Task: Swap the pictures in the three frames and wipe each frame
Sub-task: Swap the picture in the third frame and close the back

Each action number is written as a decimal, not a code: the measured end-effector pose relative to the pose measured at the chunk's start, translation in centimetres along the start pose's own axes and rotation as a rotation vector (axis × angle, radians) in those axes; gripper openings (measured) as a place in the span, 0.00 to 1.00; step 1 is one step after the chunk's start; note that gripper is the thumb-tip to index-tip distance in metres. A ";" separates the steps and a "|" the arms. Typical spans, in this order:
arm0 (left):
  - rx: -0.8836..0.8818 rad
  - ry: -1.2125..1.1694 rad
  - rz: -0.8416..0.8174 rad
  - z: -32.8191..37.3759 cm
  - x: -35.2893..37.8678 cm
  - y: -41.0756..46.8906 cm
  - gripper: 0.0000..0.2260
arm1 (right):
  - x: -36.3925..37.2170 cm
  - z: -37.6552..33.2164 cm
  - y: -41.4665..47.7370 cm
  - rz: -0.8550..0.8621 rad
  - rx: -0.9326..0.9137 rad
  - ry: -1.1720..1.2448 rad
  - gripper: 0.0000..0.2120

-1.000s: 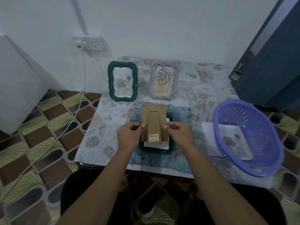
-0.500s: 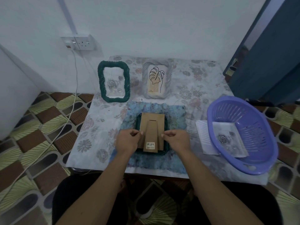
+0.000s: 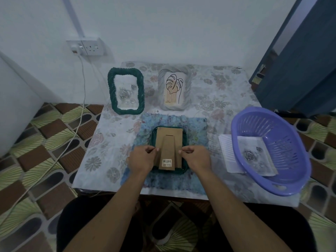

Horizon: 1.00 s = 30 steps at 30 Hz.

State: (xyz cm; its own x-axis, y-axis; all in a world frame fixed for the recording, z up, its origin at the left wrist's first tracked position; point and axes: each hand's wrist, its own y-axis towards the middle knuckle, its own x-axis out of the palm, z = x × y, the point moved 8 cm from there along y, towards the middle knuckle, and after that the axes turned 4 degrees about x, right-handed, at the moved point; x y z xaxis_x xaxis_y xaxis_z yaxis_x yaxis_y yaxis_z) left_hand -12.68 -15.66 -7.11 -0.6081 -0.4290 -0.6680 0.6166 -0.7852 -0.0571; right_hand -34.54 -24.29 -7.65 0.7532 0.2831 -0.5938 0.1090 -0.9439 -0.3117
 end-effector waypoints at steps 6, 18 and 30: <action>0.029 0.071 -0.005 0.1 0.1 -0.1 0.09 | -0.1 -0.3 -0.2 0.018 -0.011 -0.085 0.13; 0.021 0.140 -0.013 0.4 0.2 -0.4 0.09 | -0.4 -1.1 -0.9 0.030 -0.001 -0.243 0.13; 0.080 0.194 -0.019 0.6 0.5 -0.5 0.11 | -0.5 -1.6 -1.1 0.033 0.033 -0.293 0.13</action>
State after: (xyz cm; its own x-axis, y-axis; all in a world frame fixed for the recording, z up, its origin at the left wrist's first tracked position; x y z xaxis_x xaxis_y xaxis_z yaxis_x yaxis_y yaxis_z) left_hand -13.62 -15.77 -6.98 -0.5070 -0.3258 -0.7980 0.5593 -0.8288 -0.0169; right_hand -34.02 -23.69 -5.83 0.5357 0.2942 -0.7915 0.0633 -0.9487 -0.3098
